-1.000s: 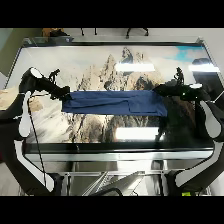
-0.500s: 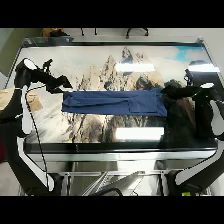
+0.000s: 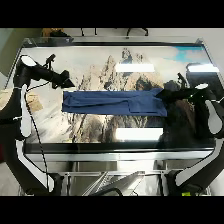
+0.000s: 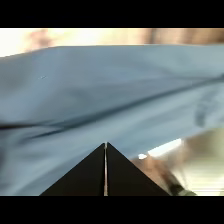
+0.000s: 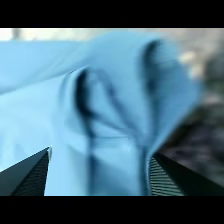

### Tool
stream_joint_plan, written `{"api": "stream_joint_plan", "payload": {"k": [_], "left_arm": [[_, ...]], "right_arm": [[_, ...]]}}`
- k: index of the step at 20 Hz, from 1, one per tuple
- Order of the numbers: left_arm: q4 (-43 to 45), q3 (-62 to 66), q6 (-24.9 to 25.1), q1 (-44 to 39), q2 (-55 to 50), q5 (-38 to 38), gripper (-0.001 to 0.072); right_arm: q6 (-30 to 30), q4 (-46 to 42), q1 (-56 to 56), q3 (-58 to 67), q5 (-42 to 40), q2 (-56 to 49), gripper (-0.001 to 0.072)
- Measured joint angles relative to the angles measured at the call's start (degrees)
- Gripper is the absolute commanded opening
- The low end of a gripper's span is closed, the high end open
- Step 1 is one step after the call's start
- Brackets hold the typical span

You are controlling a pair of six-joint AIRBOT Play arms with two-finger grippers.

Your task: Fold the shirts.

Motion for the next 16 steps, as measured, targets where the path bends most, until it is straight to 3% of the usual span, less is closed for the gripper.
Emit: {"api": "stream_joint_plan", "payload": {"k": [1, 2, 3, 5, 10, 16], "left_arm": [[-1.3, 0.5, 0.6, -1.2, 0.0, 0.0, 0.0011], [-2.5, 0.9, 1.0, -2.7, 0.0, 0.0, 0.0012], [-3.3, 1.0, 1.2, -4.2, 0.1, 0.3, 0.0011], [-4.2, 0.2, 1.6, -7.4, 0.1, 1.6, 0.0012], [-5.2, -6.9, 2.1, -17.3, -0.4, 11.5, 0.0011], [-5.9, -10.2, 1.0, -30.5, -6.1, 26.6, 0.0010]], "right_arm": [[0.0, -0.1, 0.6, 0.0, 0.4, -0.3, 0.0455], [0.0, -1.0, 1.1, -0.1, 0.5, -0.7, 0.0196], [0.1, -1.5, 1.4, -0.2, 1.0, -1.0, 0.0104], [0.2, -2.3, 1.9, -0.1, 1.1, -1.0, 0.0019], [0.8, -3.5, 2.2, 1.8, 3.3, 2.6, 0.0021], [2.3, 6.0, 2.3, 8.6, 13.0, 13.9, 0.0021]]}}
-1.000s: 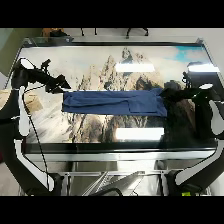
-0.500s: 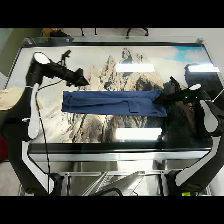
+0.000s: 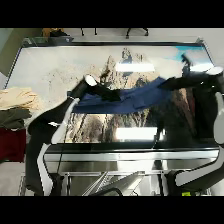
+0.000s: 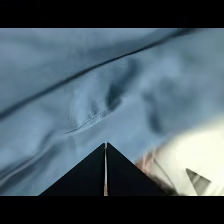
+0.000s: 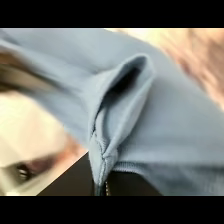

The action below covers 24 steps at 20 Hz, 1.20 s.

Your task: Fold the shirts.

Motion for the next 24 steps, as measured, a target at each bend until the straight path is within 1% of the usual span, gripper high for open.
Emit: {"api": "stream_joint_plan", "payload": {"k": [4, 6, 8, 10, 12, 14, 16, 19, 22, 23, 24], "left_arm": [[-1.2, -0.3, -3.6, -6.9, -3.5, 8.0, 0.0010], [-4.2, 0.3, -4.5, -8.9, -5.0, 9.6, 0.0010], [-8.3, 2.5, -4.6, -9.7, -5.7, 9.0, 0.0010], [-12.7, 6.7, -2.3, -8.9, -5.3, 4.6, 0.0011], [-17.5, 11.3, 0.2, -6.6, -2.7, -3.0, 0.0011], [-21.8, 13.0, 2.4, -3.0, 2.5, -9.7, 0.0011], [-25.0, 11.5, 4.5, 1.2, 9.6, -14.7, 0.0011], [-27.6, 7.2, 8.1, 8.6, 22.0, -19.7, 0.0011], [-29.1, 3.3, 11.8, 15.6, 33.3, -22.4, 0.0011], [-29.1, 2.2, 13.1, 17.6, 36.3, -23.1, 0.0011], [-29.2, 1.0, 14.4, 19.4, 39.3, -23.6, 0.0011]], "right_arm": [[0.6, 3.3, 0.0, 3.1, 3.6, 6.7, 0.0021], [1.1, 4.0, 0.0, 3.7, 4.2, 8.9, 0.0021], [1.6, 4.5, 0.0, 4.0, 4.4, 10.1, 0.0021], [2.6, 4.5, 0.3, 4.1, 4.5, 10.2, 0.0021], [3.2, 4.9, 1.5, 4.2, 4.4, 9.8, 0.0021], [3.9, 4.9, 4.1, 4.2, 3.5, 8.7, 0.0021], [4.3, 5.0, 8.4, 4.2, 1.5, 7.3, 0.0021], [4.5, 5.1, 17.7, 4.2, -4.3, 3.8, 0.0022], [4.6, 5.1, 28.3, 4.2, -12.9, -1.0, 0.0030], [4.6, 5.1, 32.2, 4.2, -16.9, -3.0, 0.0140], [4.4, 5.3, 36.1, 4.2, -22.0, -5.1, 0.0409]]}}
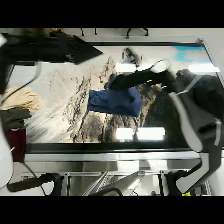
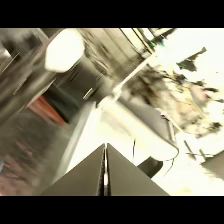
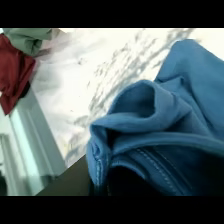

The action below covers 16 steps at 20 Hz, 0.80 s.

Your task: Fold the shirts.

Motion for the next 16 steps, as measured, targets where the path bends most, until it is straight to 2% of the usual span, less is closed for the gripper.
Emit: {"api": "stream_joint_plan", "payload": {"k": [1, 4, 6, 10, 16], "left_arm": [[-0.2, -1.4, 1.3, 1.5, 2.7, -0.4, 0.0011], [-0.5, -7.0, 5.1, 4.8, 10.2, -0.7, 0.0011], [-0.5, -11.3, 7.0, 6.3, 14.3, 0.0, 0.0011], [-0.5, -19.4, 9.1, 9.1, 20.6, 1.7, 0.0011], [-0.6, -27.1, 10.0, 12.1, 27.9, 2.6, 0.0011]], "right_arm": [[-0.7, 0.0, 3.1, 0.0, -4.9, -1.8, 0.0603], [-2.7, 0.5, 9.9, 0.0, -18.4, -5.7, 0.0611], [-3.4, 0.7, 11.1, 0.0, -21.1, -5.4, 0.0611], [-2.5, -2.1, 5.7, 0.1, -15.8, -0.2, 0.0611], [10.1, -15.1, -12.0, -1.8, 0.2, 4.2, 0.0611]]}}
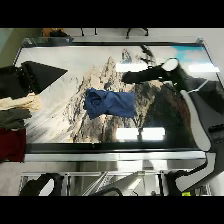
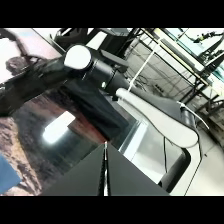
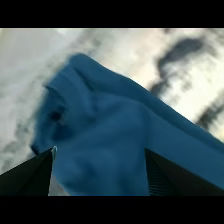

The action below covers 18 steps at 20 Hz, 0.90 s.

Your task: Fold the shirts.

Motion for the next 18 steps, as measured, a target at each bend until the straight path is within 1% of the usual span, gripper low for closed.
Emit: {"api": "stream_joint_plan", "payload": {"k": [2, 4, 8, 14, 15, 16, 17, 18], "left_arm": [[0.0, -1.1, 0.0, 0.5, 2.0, 0.1, 0.0011], [0.0, -1.7, 0.0, 0.7, 3.6, 0.1, 0.0011], [0.0, -2.1, -0.4, 0.9, 5.0, 0.0, 0.0011], [0.0, -2.3, -1.3, 0.9, 5.3, -0.2, 0.0011], [0.0, -2.3, -1.4, 0.9, 5.3, -0.2, 0.0011], [0.0, -2.3, -1.5, 0.9, 5.3, -0.2, 0.0012], [0.0, -2.3, -1.6, 0.9, 5.3, -0.2, 0.0011], [0.0, -2.3, -1.8, 0.9, 5.3, -0.2, 0.0011]], "right_arm": [[1.8, -2.1, -4.2, -3.0, 2.7, 0.0, 0.0611], [2.9, -3.3, -6.9, -6.4, 3.4, -0.7, 0.0611], [3.7, -3.8, -8.3, -10.7, 3.3, -4.2, 0.0611], [1.4, 2.1, -5.5, -12.0, 3.0, -10.1, 0.0611], [0.8, 3.1, -4.9, -12.0, 2.8, -10.8, 0.0586], [-0.1, 4.2, -4.3, -12.1, 2.6, -11.4, 0.0399], [-1.0, 4.8, -3.8, -12.2, 2.1, -12.0, 0.0133], [-2.1, 6.2, -3.5, -12.3, 2.1, -12.5, 0.0076]]}}
